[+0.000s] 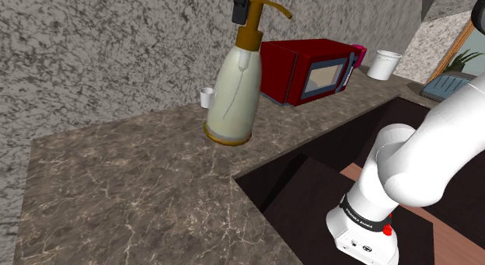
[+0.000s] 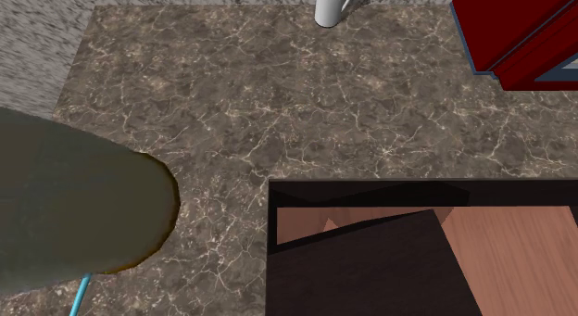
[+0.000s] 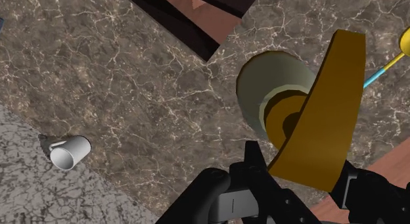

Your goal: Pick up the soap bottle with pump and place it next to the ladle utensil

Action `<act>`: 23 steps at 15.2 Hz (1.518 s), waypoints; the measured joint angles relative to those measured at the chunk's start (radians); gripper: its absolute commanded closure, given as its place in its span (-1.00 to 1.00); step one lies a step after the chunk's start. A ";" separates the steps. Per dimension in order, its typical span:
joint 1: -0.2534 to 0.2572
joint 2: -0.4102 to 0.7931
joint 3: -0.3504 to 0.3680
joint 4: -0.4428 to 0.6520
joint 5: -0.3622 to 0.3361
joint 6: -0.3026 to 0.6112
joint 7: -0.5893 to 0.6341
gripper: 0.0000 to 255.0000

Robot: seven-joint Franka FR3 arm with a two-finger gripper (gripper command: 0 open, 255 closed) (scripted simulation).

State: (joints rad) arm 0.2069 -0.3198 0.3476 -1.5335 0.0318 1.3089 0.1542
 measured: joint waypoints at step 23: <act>0.104 0.065 0.281 -0.028 0.018 0.086 0.387 1.00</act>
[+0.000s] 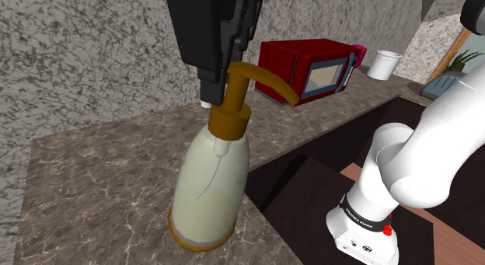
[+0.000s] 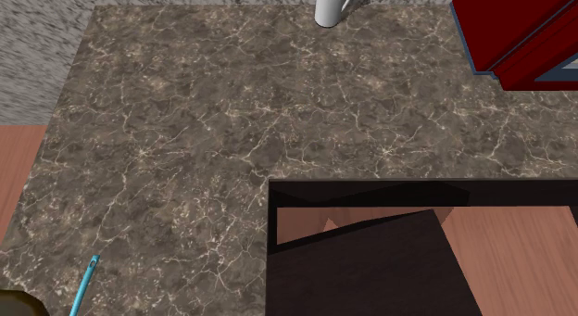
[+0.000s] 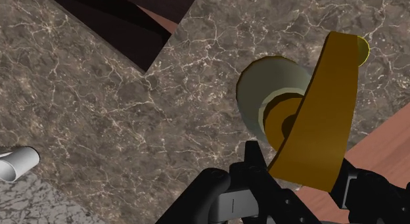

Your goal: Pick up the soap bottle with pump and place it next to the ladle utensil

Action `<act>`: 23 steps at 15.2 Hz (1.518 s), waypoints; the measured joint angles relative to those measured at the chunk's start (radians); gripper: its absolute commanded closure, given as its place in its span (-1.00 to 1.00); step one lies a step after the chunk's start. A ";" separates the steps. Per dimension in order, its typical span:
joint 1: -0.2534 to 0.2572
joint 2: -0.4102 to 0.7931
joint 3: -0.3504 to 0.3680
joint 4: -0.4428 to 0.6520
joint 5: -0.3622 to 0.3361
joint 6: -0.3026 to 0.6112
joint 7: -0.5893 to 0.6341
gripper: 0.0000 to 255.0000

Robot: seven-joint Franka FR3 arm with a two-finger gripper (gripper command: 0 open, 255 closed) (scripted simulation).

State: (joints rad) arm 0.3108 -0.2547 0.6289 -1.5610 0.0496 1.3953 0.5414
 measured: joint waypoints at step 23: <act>0.029 -0.121 -0.017 -0.422 0.064 0.317 -0.028 1.00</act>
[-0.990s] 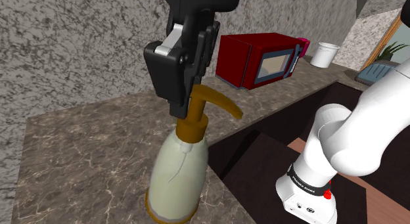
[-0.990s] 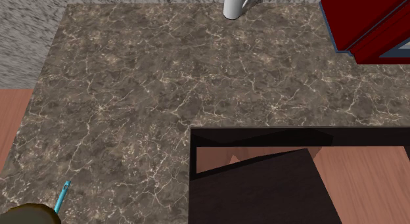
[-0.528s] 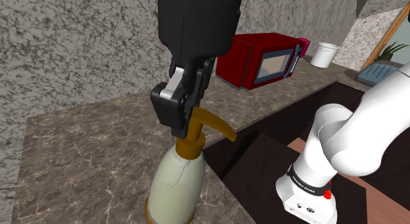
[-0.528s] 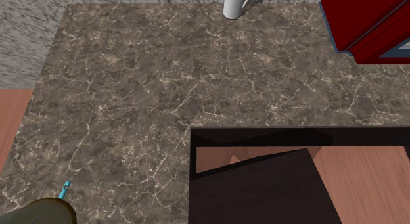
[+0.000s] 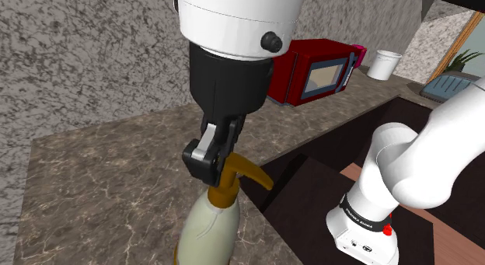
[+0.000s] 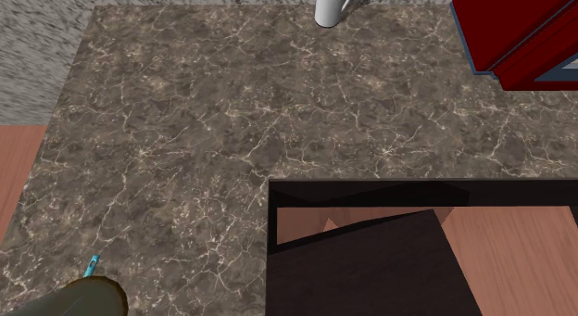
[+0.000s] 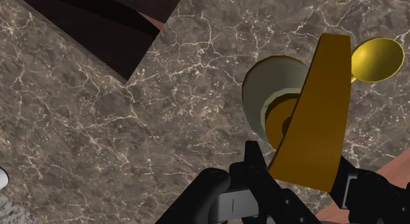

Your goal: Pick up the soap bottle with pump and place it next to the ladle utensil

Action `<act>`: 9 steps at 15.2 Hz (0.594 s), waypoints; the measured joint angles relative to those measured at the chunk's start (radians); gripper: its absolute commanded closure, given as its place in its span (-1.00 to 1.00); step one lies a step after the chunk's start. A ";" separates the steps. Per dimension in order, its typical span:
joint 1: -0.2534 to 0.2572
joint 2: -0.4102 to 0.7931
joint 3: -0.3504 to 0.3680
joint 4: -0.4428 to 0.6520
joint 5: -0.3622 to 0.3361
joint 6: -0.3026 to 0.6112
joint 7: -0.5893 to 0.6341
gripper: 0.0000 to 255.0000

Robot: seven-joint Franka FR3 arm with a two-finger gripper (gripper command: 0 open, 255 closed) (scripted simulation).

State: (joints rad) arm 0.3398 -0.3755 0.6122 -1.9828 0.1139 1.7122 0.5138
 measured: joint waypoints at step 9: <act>0.008 -0.007 0.013 -0.128 0.010 0.122 0.003 1.00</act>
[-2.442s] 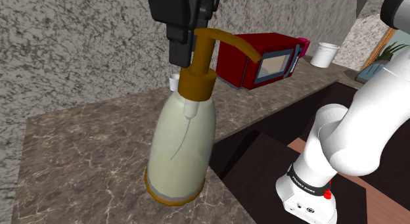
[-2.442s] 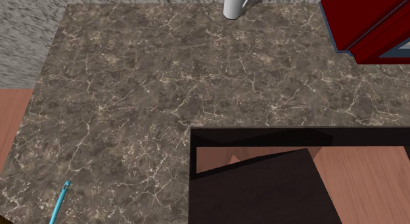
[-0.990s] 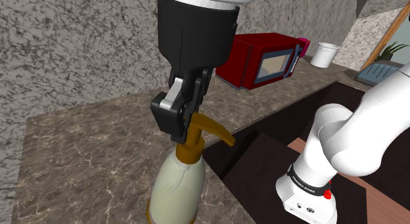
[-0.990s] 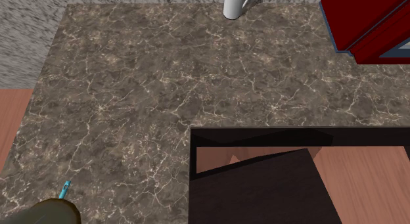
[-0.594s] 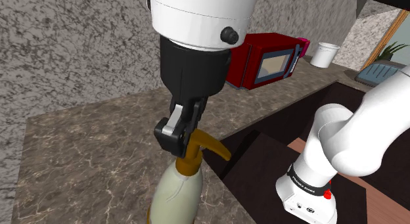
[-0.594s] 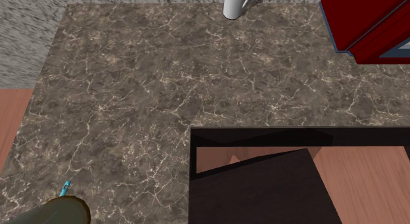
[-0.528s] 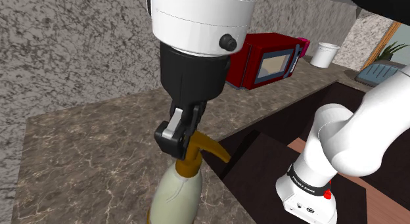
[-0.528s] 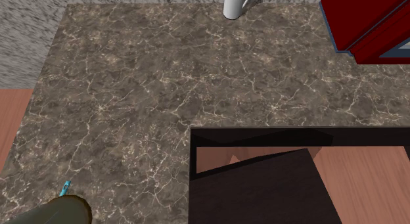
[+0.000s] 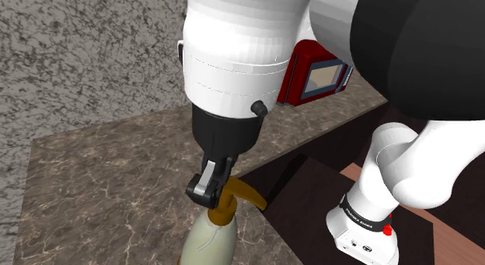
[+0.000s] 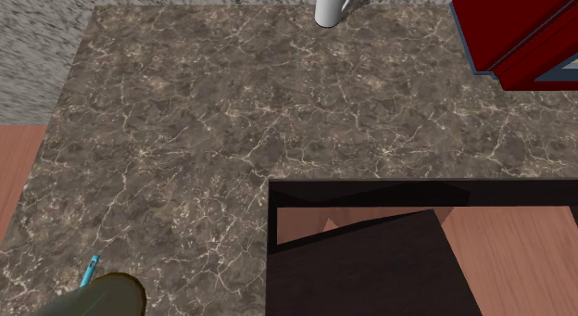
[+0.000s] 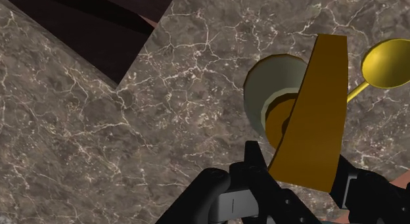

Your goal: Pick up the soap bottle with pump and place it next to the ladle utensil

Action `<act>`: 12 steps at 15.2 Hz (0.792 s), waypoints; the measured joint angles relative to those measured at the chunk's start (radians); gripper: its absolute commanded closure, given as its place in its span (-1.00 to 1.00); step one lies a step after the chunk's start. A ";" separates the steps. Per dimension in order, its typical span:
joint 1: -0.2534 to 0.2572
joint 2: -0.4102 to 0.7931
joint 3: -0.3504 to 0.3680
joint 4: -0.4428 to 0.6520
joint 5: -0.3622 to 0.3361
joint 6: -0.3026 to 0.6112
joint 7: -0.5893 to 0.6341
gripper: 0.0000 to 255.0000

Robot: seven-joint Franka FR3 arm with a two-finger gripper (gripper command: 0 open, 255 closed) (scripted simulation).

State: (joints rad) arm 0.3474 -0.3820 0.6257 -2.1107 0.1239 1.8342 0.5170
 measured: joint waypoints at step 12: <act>0.003 0.024 0.030 -0.139 0.001 0.161 0.017 1.00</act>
State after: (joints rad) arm 0.3504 -0.3584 0.6558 -2.2502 0.1249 1.9950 0.5337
